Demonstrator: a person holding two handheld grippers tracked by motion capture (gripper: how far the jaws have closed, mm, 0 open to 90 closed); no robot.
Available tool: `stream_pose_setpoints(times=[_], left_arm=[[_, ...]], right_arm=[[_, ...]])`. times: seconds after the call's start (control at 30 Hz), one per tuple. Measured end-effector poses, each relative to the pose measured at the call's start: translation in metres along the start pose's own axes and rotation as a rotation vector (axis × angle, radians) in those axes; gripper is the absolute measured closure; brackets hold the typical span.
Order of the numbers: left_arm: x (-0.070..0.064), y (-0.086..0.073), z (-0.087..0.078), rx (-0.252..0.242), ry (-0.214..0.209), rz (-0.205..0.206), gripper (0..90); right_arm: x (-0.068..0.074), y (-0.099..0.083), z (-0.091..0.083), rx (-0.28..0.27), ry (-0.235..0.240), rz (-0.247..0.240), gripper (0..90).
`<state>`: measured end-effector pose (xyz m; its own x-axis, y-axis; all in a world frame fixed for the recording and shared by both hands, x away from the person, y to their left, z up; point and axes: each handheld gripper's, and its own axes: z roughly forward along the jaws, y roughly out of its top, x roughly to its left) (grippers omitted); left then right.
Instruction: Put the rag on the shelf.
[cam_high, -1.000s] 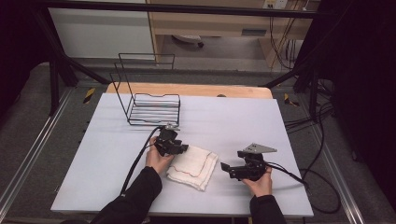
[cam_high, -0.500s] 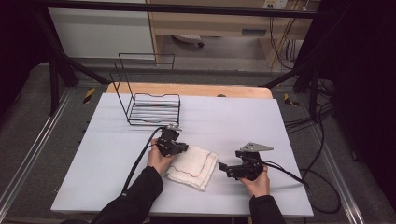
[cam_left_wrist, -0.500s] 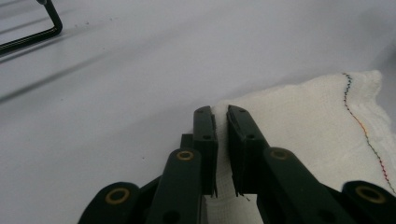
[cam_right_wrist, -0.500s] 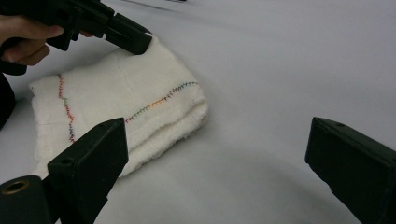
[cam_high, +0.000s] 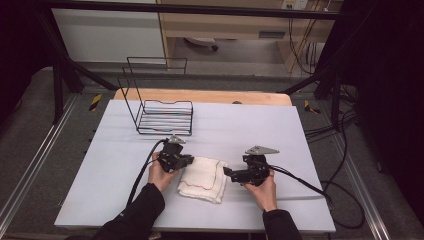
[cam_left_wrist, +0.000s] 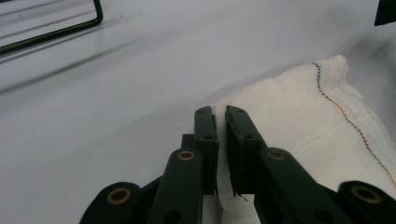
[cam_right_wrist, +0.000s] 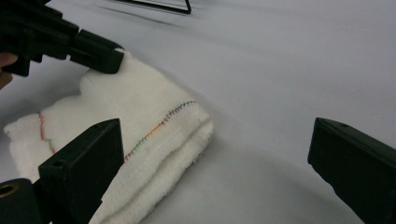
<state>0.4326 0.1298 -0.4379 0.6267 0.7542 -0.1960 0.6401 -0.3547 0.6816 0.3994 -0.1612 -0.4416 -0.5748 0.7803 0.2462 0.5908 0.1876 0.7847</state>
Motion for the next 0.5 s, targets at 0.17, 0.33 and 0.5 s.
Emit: stream_pose_setpoints(times=[0.17,0.33,0.5], left_arm=[[0.002,-0.007,0.005,-0.027,0.007,-0.022,82.4],[0.001,-0.008,0.005,-0.028,0.012,0.003,82.2],[0.003,-0.009,0.006,-0.031,0.0,0.01,81.5]], right_arm=[[0.001,0.007,0.016,0.02,0.016,0.028,19.4],[0.003,0.006,0.033,0.058,-0.014,0.01,36.0],[0.002,0.005,0.037,0.063,-0.01,-0.006,48.4]])
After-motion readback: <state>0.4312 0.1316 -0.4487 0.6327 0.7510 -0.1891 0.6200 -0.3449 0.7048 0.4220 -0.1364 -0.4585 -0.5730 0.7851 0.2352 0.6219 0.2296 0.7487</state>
